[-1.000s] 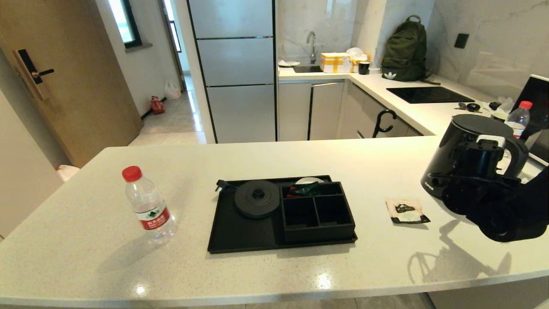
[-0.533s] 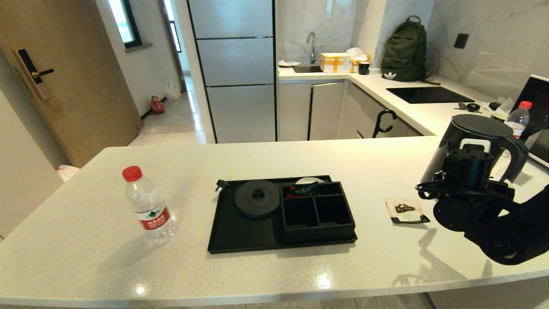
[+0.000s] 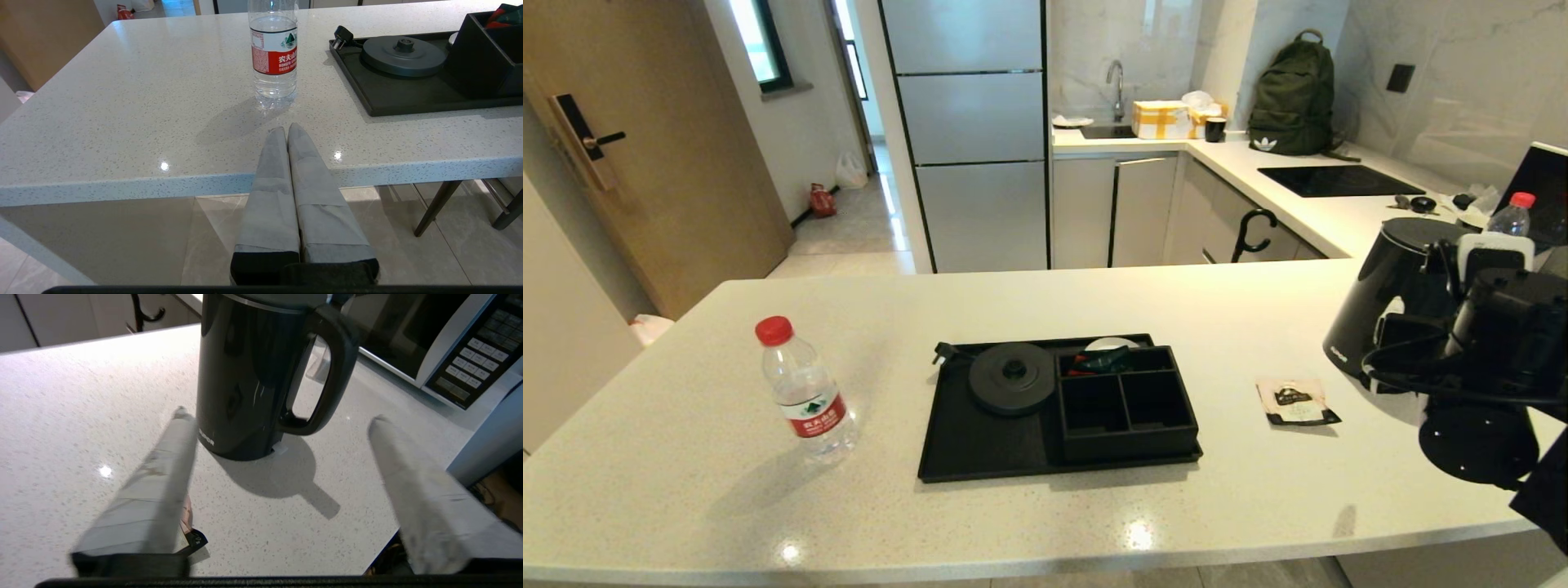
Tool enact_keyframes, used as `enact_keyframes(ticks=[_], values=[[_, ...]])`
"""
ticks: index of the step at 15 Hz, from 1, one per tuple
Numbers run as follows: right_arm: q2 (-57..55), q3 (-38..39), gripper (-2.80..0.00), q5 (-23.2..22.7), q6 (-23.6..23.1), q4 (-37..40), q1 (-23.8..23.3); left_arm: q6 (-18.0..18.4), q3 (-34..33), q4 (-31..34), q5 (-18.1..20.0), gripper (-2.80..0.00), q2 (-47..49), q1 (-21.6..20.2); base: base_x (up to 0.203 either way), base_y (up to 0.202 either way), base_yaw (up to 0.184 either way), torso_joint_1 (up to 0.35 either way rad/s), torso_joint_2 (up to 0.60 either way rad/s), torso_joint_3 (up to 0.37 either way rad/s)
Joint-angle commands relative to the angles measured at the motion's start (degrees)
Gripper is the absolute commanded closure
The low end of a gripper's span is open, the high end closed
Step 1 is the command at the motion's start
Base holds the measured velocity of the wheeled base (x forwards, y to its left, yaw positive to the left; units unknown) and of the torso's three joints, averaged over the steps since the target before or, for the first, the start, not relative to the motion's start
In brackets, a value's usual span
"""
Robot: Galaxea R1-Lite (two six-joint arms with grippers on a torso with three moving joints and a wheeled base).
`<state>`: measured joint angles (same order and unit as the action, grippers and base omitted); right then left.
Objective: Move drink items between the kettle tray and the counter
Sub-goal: Return the tea bag to its original position
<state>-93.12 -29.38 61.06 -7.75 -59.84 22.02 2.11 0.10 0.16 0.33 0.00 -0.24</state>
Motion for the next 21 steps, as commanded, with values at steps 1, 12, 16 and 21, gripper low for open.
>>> enact_keyframes(ticks=[1,12,16,21], values=[[8.9,1.4,0.0,-0.2,-1.8,0.2,0.4,0.0,0.0,-0.1,0.0,0.0,0.0,0.0,0.0,0.0,0.0,0.0,0.0,0.0],[54.8,-7.4,0.0,2.1,-7.6,49.9,-8.9,0.0,0.0,-0.1,0.0,0.0,0.0,0.0,0.0,0.0,0.0,0.0,0.0,0.0],[68.7,-6.5,0.0,2.2,-7.7,63.7,-19.1,0.0,0.0,0.0,0.0,0.0,0.1,-0.1,0.0,0.0,0.0,0.0,0.0,0.0],[87.9,4.4,0.0,-29.2,-3.4,74.1,-21.1,0.0,0.0,0.0,0.0,0.0,0.1,0.0,0.0,0.0,0.0,0.0,0.0,0.0]])
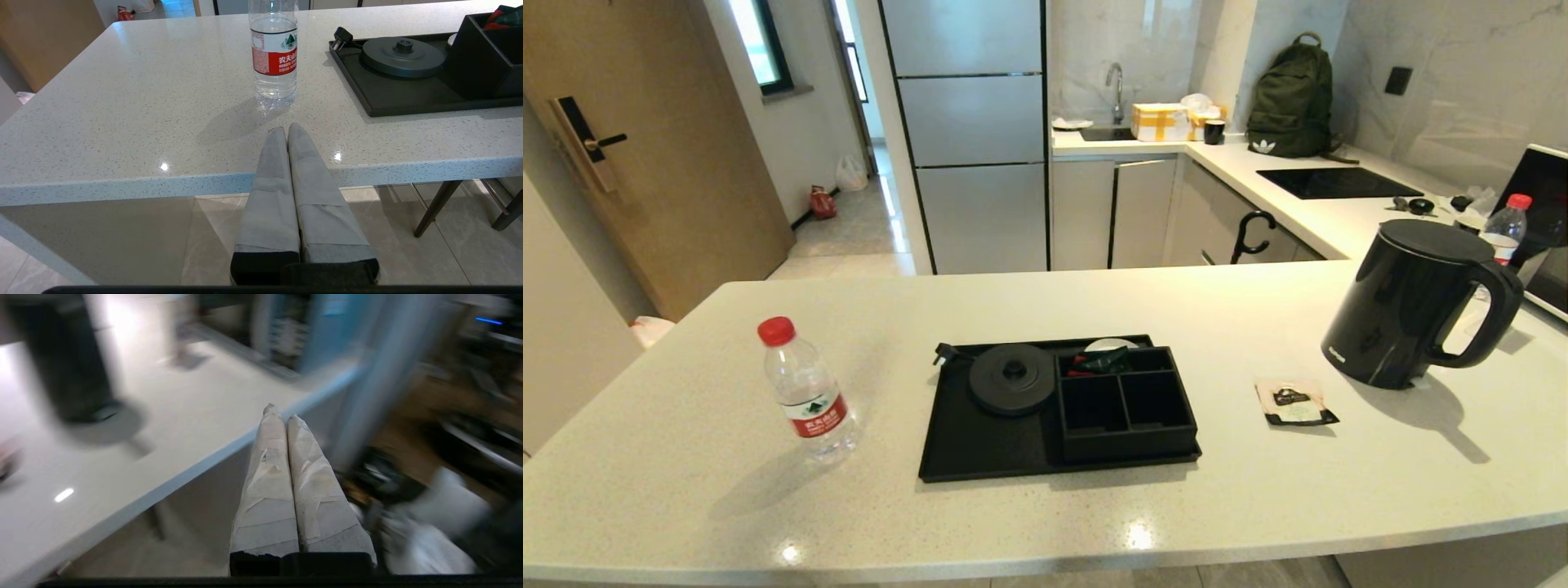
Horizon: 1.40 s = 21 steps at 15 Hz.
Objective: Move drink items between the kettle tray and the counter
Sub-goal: Return the tea bag to its original position
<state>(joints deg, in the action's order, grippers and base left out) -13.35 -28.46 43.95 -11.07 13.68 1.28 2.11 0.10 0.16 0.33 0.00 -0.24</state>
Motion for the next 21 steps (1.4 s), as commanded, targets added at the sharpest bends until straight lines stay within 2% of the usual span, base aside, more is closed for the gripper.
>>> enact_keyframes(ticks=[1,3,4,5,6,7,9,11,12,13,14,17,18,21], values=[[11.5,7.7,0.0,-16.8,-0.3,0.3,-0.6,0.0,0.0,0.0,0.0,0.0,0.0,-0.1,0.0,0.0,0.0,0.0,0.0,0.0],[13.3,18.5,0.0,-24.3,-1.0,-7.5,-0.9,0.0,0.0,0.0,0.0,0.0,0.0,0.0,0.0,0.0,0.0,0.0,0.0,0.0],[13.3,23.0,0.0,-28.9,-1.5,-14.0,-1.0,0.0,0.0,0.0,-0.1,0.0,0.1,0.0,0.0,0.0,0.0,0.0,0.0,0.0],[13.3,27.1,0.0,-35.7,-1.9,-21.2,-1.0,0.0,0.0,0.0,-0.1,0.0,0.0,-0.1,0.0,0.0,0.0,0.0,0.0,0.0],[13.3,29.0,0.0,-39.6,-1.8,-25.0,-1.1,0.0,0.0,0.0,0.0,0.0,0.0,0.0,0.0,0.0,0.0,0.0,0.0,0.0],[13.3,28.9,0.0,-41.7,-1.7,-24.2,-1.1,0.0,0.0,-0.1,-0.1,0.0,0.1,0.0,0.0,0.0,0.0,0.0,0.0,0.0],[13.3,28.6,0.0,-45.2,-1.2,-17.1,-1.1,0.0,0.0,0.0,0.0,0.0,0.1,0.0,0.0,0.0,0.0,0.0,0.0,0.0],[13.3,28.6,0.0,-45.1,1.2,-16.8,-1.1,0.0,0.0,0.0,0.0,0.0,0.0,-0.1,0.0,0.0,0.0,0.0,0.0,0.0],[13.3,28.6,0.0,-44.6,7.1,-15.5,-1.1,0.0,0.0,-0.1,0.0,0.0,0.0,0.0,0.0,0.0,0.0,0.0,0.0,0.0],[13.3,28.6,0.0,-44.0,10.6,-14.1,-1.1,0.0,0.0,-0.1,0.0,0.0,0.0,0.0,0.0,0.0,0.0,0.0,0.0,0.0],[13.3,28.6,0.0,-43.5,11.2,-13.9,-1.1,0.0,0.0,0.0,0.0,0.0,0.1,0.0,0.0,0.0,0.0,0.0,0.0,0.0],[13.3,28.6,0.0,-43.9,8.9,-14.0,-1.1,0.0,0.0,0.0,0.0,0.0,0.0,0.0,0.0,0.0,0.0,0.0,0.0,0.0],[13.3,28.6,0.0,-44.4,6.4,-13.9,-1.1,0.0,0.0,0.0,0.0,0.0,0.1,0.0,0.0,0.0,0.0,0.0,0.0,0.0],[13.3,28.6,0.0,-43.8,9.8,-13.9,-1.1,0.0,0.0,0.0,-0.1,0.0,0.0,0.0,0.0,0.0,0.0,0.0,0.0,0.0]])
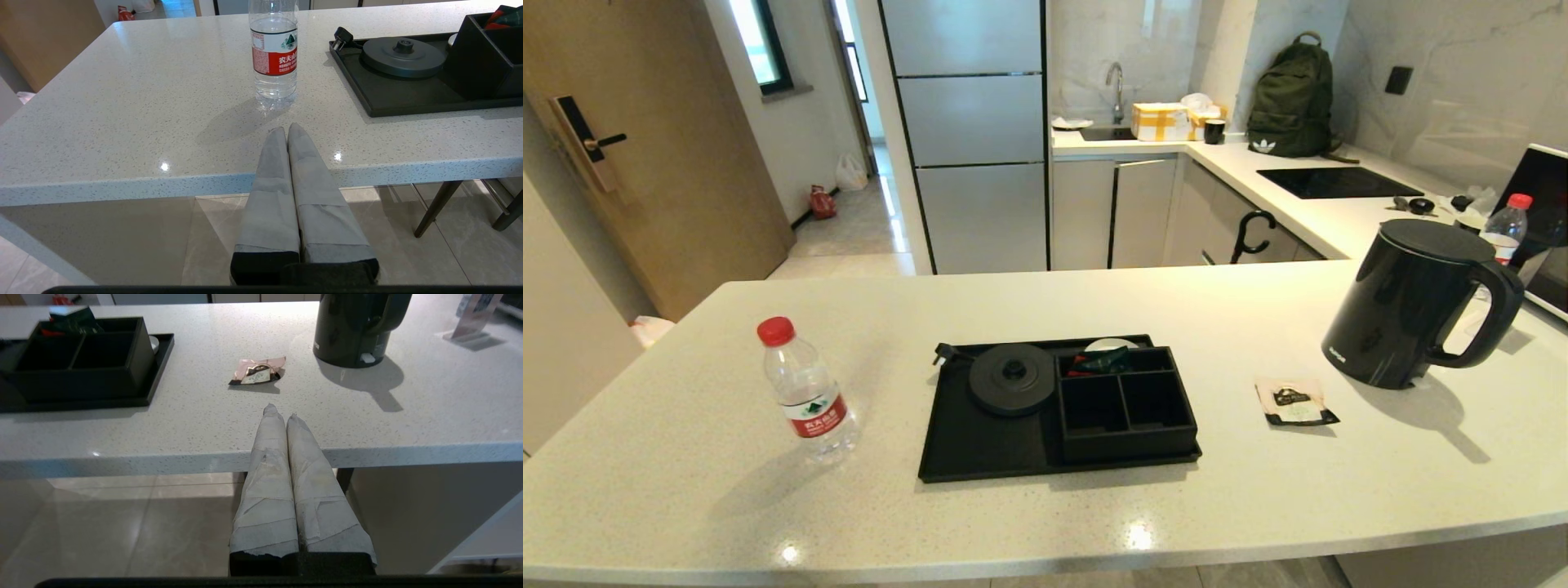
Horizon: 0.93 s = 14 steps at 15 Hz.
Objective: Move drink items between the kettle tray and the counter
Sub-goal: Return the tea bag to its original position
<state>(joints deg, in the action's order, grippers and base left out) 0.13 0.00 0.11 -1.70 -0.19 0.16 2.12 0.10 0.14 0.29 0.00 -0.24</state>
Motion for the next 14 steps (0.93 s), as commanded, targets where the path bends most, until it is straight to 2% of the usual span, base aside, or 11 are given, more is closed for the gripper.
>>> enact_keyframes(ticks=[1,11,14], values=[[-0.1,0.1,0.0,0.1,0.5,-0.1,0.0,0.0,0.0,0.0,0.1,0.0,0.0,-0.1,0.0,0.0,0.0,0.0,0.0,0.0],[-0.1,0.1,0.0,0.1,0.6,-0.1,0.0,0.0,0.0,0.0,0.1,0.0,0.1,0.0,0.0,0.0,0.0,0.0,0.0,0.0],[-0.1,0.1,0.0,0.1,0.6,-0.1,0.0,2.5,0.0,0.3,0.5,0.0,0.1,-0.1,0.0,0.0,0.0,0.0,0.0,0.0]])
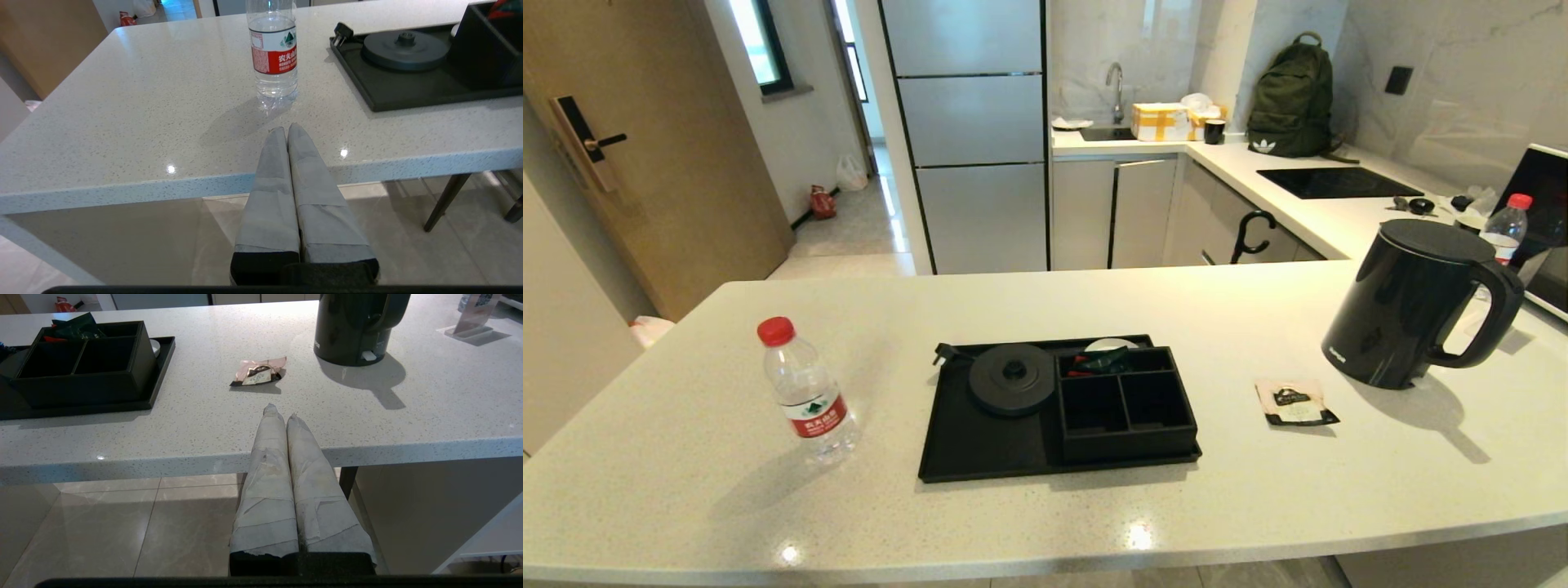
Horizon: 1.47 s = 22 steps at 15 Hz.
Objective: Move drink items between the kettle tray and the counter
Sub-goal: Return the tea bag to its original position
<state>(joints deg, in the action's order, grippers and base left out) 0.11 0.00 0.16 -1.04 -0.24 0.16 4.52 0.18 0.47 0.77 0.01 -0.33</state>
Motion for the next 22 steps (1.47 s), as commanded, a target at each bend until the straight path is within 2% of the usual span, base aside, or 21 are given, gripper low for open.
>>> enact_keyframes(ticks=[1,16,22], values=[[-0.1,0.1,0.0,0.0,0.0,0.0,0.0,0.5,-0.2,0.1,0.0,0.0,0.1,0.0,0.0,0.0,0.0,0.0,0.0,0.0],[-0.1,0.1,0.0,0.0,-0.2,0.0,0.0,0.0,-0.2,-0.2,-0.2,0.0,0.0,0.1,0.0,0.0,0.0,0.0,0.0,0.0],[-0.1,0.1,0.0,-0.5,-1.6,0.2,0.0,0.0,-0.2,-0.2,-0.2,0.0,0.1,0.1,0.0,0.0,0.0,0.0,0.0,0.0]])
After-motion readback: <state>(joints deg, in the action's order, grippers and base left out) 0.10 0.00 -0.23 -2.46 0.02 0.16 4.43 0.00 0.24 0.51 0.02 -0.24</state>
